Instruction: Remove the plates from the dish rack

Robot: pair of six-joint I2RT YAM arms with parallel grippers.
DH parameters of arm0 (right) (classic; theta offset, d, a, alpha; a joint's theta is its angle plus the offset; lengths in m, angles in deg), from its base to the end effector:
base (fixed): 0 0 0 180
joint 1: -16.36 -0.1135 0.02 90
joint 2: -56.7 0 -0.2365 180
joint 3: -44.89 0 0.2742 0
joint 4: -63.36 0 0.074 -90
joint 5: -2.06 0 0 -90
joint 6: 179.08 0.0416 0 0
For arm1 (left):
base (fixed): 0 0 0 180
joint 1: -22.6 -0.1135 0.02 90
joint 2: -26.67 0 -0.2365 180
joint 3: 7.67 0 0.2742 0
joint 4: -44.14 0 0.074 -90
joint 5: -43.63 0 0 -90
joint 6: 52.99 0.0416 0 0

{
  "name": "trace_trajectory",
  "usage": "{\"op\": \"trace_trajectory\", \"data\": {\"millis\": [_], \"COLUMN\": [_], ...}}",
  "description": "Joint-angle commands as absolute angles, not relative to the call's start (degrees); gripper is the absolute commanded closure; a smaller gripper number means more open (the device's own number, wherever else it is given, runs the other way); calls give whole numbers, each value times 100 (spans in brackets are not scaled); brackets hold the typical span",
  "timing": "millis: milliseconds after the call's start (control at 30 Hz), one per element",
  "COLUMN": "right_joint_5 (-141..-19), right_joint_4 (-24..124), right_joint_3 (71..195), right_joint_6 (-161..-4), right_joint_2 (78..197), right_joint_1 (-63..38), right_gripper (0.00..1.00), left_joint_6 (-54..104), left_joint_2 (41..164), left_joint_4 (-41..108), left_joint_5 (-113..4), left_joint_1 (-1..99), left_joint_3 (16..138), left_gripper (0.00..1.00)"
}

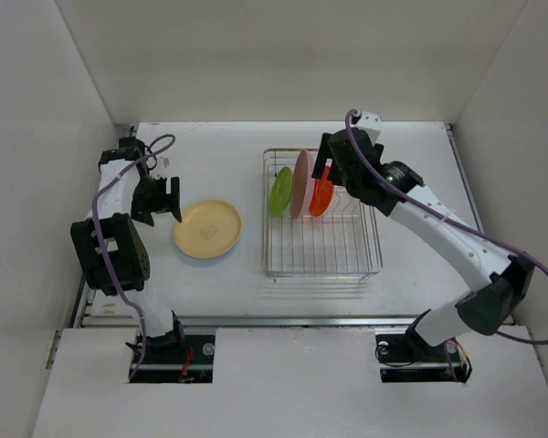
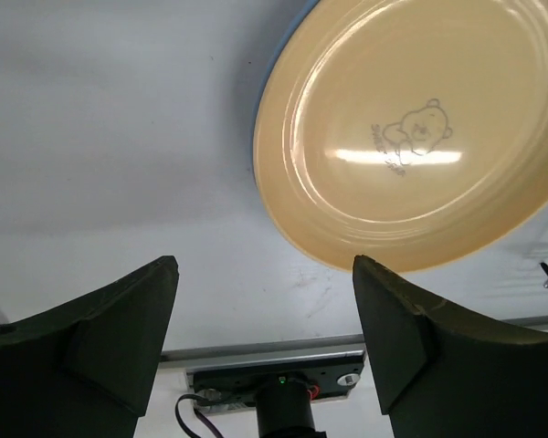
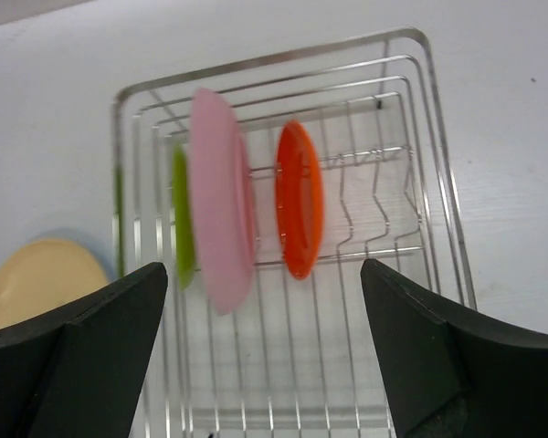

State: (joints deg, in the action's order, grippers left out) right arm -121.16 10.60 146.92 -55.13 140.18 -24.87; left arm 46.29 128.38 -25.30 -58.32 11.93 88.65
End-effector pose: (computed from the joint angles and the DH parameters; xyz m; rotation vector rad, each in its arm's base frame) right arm 0.2730 0.2090 0.3745 0.1920 2.0562 0.1765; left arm 0.3662 0.0602 0.2086 0.0051 2.8371 -0.2270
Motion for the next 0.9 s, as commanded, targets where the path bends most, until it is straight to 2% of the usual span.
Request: {"op": "trace_trajectory", "data": {"millis": [0, 67, 200, 300, 400, 500, 533, 700, 867], "right_joint_5": [-12170, -11994, -11766, -11546, -11203, -11080, -11010, -11210, -11808], "right_joint_4": [809, 1027, 1362, 1625, 1697, 1750, 1750, 1750, 1390], "right_joint_3": [14622, 14622, 14622, 14622, 14674, 14745, 14745, 14692, 14778], "right_joint_6": [-5349, -5349, -5349, -5349, -5349, -5401, -5401, -5288, -5339], "right_joint_2": [14475, 14765, 15214, 15608, 16091, 16374, 16436, 16174, 15410], "right_joint_1": [-2223, -2030, -1800, -1633, -1484, -1484, -1484, -1484, -1484], "right_gripper": [8, 11, 26, 33, 34, 48, 63, 97, 100], "left_joint_6": [4536, 4536, 4536, 4659, 4773, 4826, 4826, 4879, 4879], "left_joint_2": [11985, 11607, 11044, 10649, 10341, 10113, 10111, 9813, 9813], "left_joint_4": [-2660, -2713, -2783, -2836, -2967, -3099, -3178, -3301, -3494], "left_joint_5": [-5736, -5675, -5622, -5560, -5560, -5560, -5630, -5744, -5929], "left_joint_1": [1153, 1153, 1153, 1153, 1153, 1153, 1153, 1153, 1153], "left_joint_3": [8882, 8882, 8820, 8698, 8697, 8697, 8758, 8873, 9048], "left_gripper": [25, 24, 24, 24, 24, 23, 23, 21, 20]}}
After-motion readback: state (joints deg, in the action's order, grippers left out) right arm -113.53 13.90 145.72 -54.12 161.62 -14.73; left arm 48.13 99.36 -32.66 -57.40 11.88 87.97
